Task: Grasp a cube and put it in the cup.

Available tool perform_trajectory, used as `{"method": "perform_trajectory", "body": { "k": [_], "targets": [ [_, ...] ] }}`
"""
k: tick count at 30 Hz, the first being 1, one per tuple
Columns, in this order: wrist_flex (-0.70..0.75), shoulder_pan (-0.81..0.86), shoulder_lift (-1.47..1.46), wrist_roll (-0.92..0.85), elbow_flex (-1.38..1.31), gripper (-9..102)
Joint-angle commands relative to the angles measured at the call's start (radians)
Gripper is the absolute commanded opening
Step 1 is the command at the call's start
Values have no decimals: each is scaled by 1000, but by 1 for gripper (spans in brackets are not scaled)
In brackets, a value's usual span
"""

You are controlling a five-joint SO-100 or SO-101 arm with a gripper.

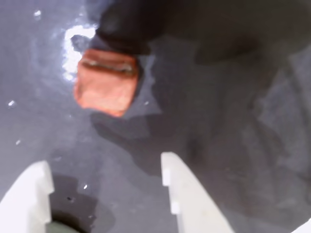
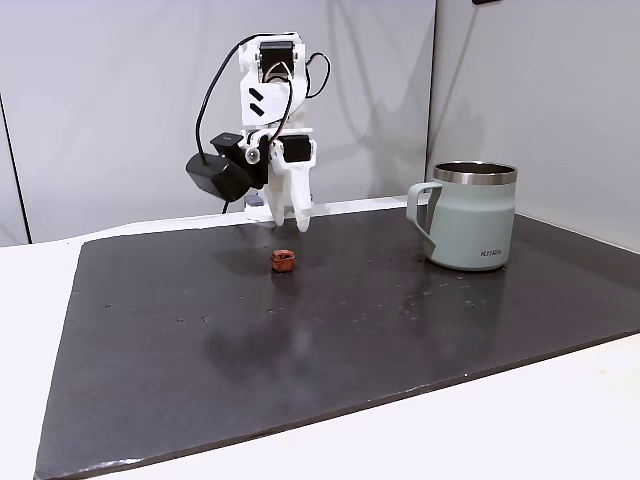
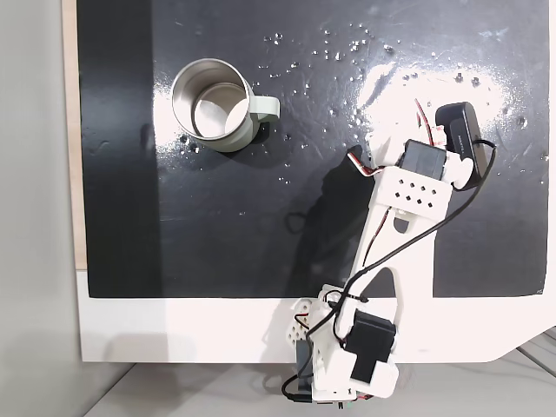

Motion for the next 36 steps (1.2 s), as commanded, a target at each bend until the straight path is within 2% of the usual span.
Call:
{"method": "perform_trajectory", "body": {
  "k": [1, 19, 30, 36],
  "targets": [
    [-20, 14, -12, -3, -61, 25],
    [-95, 34, -236, -31, -135, 23],
    [-101, 46, -261, -48, -147, 20],
    [-101, 54, -261, -54, -147, 9]
  ]
}}
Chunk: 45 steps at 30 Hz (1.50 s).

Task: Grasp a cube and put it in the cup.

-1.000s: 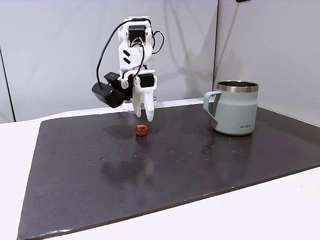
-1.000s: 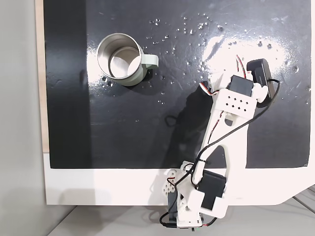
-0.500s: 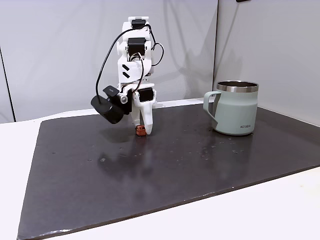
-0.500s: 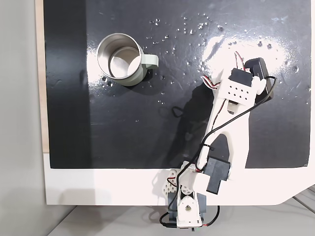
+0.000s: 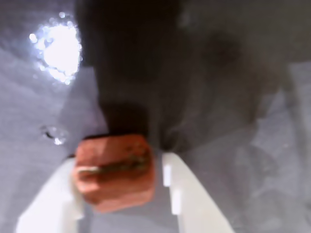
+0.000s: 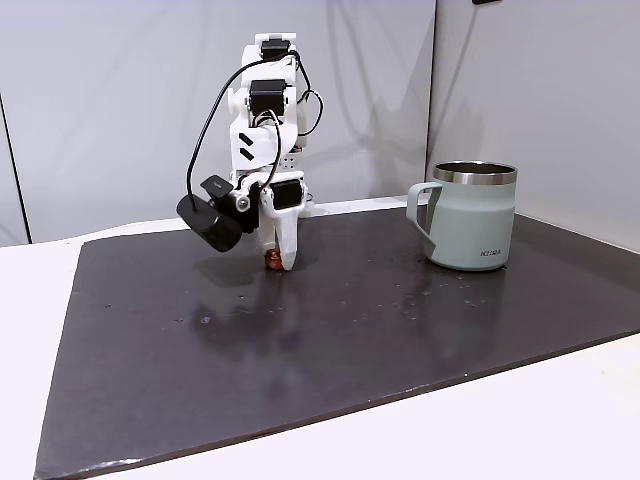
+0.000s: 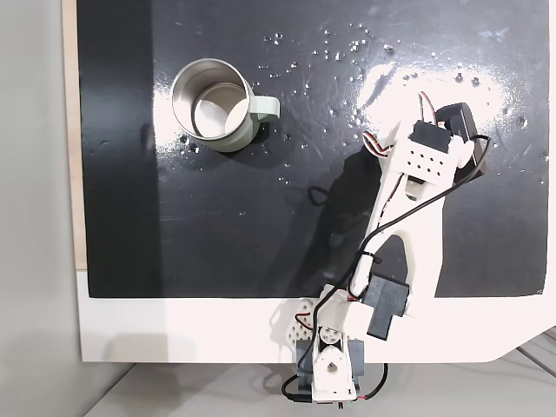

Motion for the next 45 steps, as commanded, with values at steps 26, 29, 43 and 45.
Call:
{"method": "perform_trajectory", "body": {
  "k": [26, 29, 43, 45],
  "targets": [
    [242, -43, 445, 41, -115, 3],
    [307, -57, 534, 46, -156, 3],
    [383, -152, 678, 74, -233, 3],
    [393, -190, 650, 107, -272, 3]
  ]
}}
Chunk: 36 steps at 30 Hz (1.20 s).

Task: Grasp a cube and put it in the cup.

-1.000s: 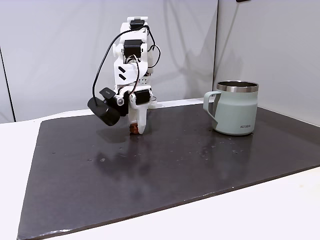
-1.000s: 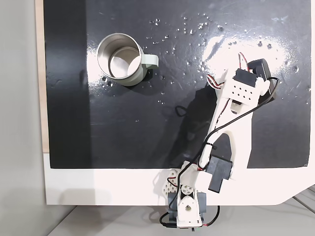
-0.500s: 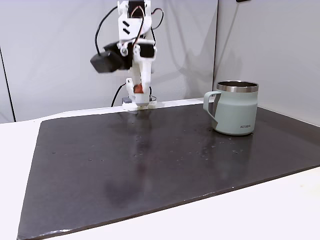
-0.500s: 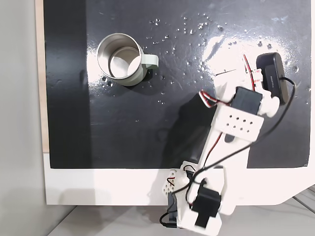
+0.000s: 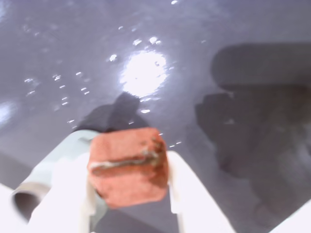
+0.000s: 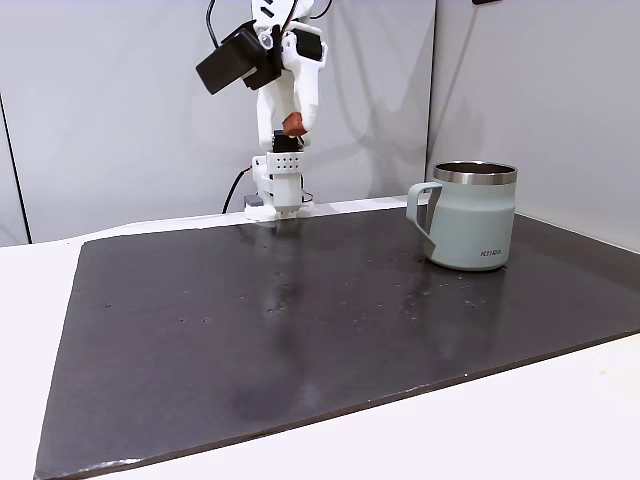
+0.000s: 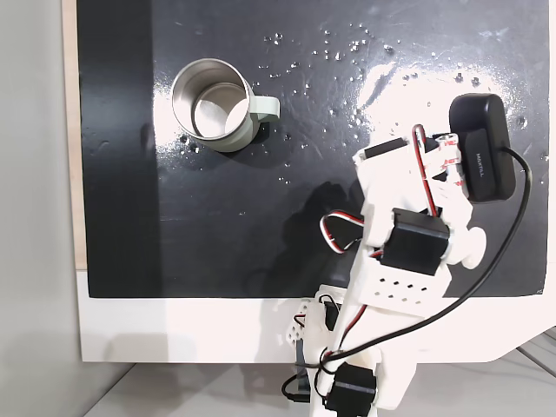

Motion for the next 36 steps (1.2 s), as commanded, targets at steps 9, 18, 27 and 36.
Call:
{"method": "perform_trajectory", "body": {
  "k": [9, 18, 27, 36],
  "targets": [
    [71, -236, -261, 238, -449, 2],
    [212, -376, -646, 370, -982, 2],
    [213, -508, -807, 426, -1144, 2],
    [216, -646, -891, 422, -1152, 3]
  ]
}}
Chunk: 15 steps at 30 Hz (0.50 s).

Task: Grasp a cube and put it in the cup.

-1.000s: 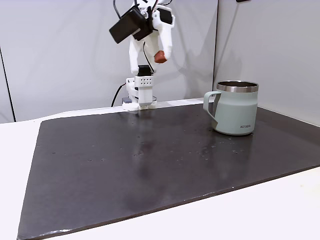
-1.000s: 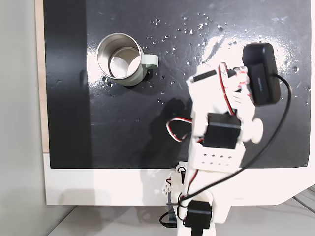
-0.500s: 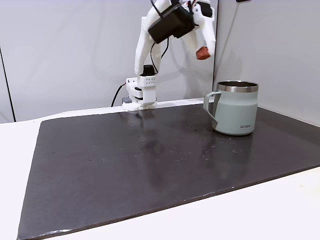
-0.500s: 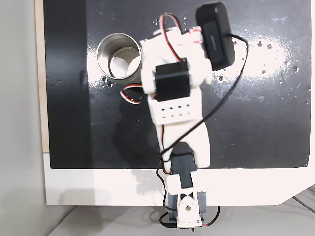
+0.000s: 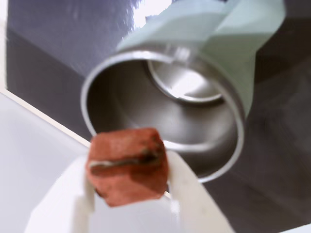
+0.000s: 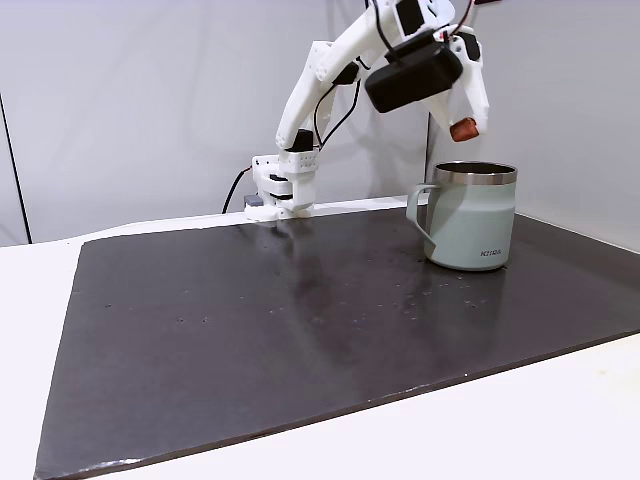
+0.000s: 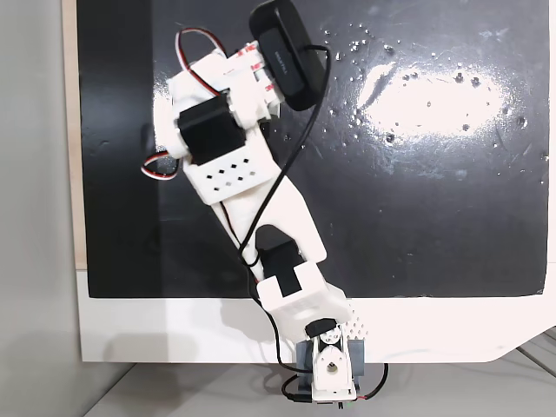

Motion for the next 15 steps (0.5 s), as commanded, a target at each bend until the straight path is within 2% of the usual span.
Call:
{"method": "perform_trajectory", "body": {
  "k": [1, 11, 13, 15],
  "targets": [
    [9, -49, 11, -6, -26, 3],
    [12, -80, 12, -20, -6, 3],
    [14, -74, 18, -20, -2, 6],
    [14, -66, 29, -20, 8, 14]
  ]
}}
